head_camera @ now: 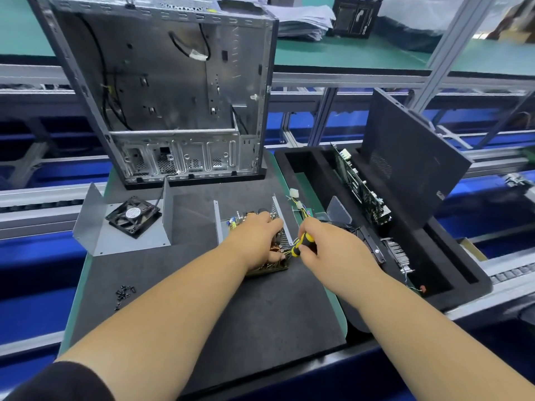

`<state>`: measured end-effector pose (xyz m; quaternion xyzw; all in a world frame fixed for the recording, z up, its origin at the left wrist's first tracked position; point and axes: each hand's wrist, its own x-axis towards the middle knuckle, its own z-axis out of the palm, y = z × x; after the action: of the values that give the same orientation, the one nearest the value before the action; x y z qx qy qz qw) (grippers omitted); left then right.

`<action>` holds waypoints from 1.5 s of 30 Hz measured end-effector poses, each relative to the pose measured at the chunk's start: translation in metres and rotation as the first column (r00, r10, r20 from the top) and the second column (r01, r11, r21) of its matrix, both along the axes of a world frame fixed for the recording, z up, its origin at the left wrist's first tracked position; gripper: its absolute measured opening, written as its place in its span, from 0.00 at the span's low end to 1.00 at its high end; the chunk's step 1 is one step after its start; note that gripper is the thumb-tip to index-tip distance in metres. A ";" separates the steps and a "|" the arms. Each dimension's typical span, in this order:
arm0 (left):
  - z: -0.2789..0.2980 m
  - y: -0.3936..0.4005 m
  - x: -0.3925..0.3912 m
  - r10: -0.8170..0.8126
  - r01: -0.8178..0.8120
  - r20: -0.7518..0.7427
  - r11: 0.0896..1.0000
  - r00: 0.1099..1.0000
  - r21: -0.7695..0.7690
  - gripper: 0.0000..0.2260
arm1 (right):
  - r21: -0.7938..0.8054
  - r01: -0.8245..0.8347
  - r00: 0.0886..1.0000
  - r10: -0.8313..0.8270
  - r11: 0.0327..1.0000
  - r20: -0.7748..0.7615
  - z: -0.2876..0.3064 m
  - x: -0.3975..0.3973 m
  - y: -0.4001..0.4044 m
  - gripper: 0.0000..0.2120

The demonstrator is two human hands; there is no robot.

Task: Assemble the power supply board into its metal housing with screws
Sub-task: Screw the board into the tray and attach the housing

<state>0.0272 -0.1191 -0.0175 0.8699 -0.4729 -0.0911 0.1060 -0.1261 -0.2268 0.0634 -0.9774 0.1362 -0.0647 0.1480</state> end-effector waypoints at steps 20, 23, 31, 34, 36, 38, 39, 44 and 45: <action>0.004 0.001 -0.002 0.000 0.000 0.002 1.000 1.000 0.014 0.23 | -0.151 -0.087 0.994 0.076 0.985 -0.078 0.003 0.008 0.002 0.06; 0.003 0.001 -0.002 -0.002 0.002 0.004 1.000 1.000 0.009 0.23 | -0.122 -0.100 0.993 0.091 0.987 -0.080 0.004 0.008 0.001 0.06; -0.002 0.000 -0.016 0.046 -0.048 0.161 0.999 0.986 0.008 0.24 | -0.087 -0.095 0.992 0.087 0.992 -0.096 0.004 0.008 0.003 0.05; -0.017 0.004 -0.037 0.135 -0.115 0.260 0.989 0.956 -0.090 0.24 | -0.075 -0.103 0.991 0.097 0.992 -0.087 0.005 0.008 0.002 0.05; -0.031 0.011 -0.051 0.174 -0.138 0.275 0.980 0.946 -0.145 0.31 | -0.065 -0.118 0.990 0.112 0.991 -0.087 0.005 0.007 0.001 0.06; -0.044 0.018 -0.061 0.198 -0.160 0.265 0.974 0.944 -0.158 0.39 | -0.052 -0.136 0.987 0.131 0.989 -0.095 0.005 0.006 0.000 0.07; -0.049 0.019 -0.063 0.206 -0.170 0.258 0.973 0.944 -0.156 0.42 | -0.045 -0.144 0.985 0.139 0.989 -0.103 0.005 0.006 0.000 0.07; -0.058 0.014 -0.067 0.270 -0.208 0.251 0.946 0.930 -0.247 0.43 | -0.027 -0.171 0.978 0.166 0.985 -0.129 0.007 0.008 -0.004 0.06; -0.059 0.013 -0.066 0.286 -0.212 0.255 0.935 0.923 -0.283 0.42 | -0.026 -0.171 0.977 0.167 0.985 -0.133 0.007 0.009 -0.005 0.07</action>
<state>-0.0390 -0.1065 -0.0762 0.9067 -0.3758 0.1133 0.1544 -0.1176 -0.2319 0.0701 -0.9902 0.0607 0.0095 0.1257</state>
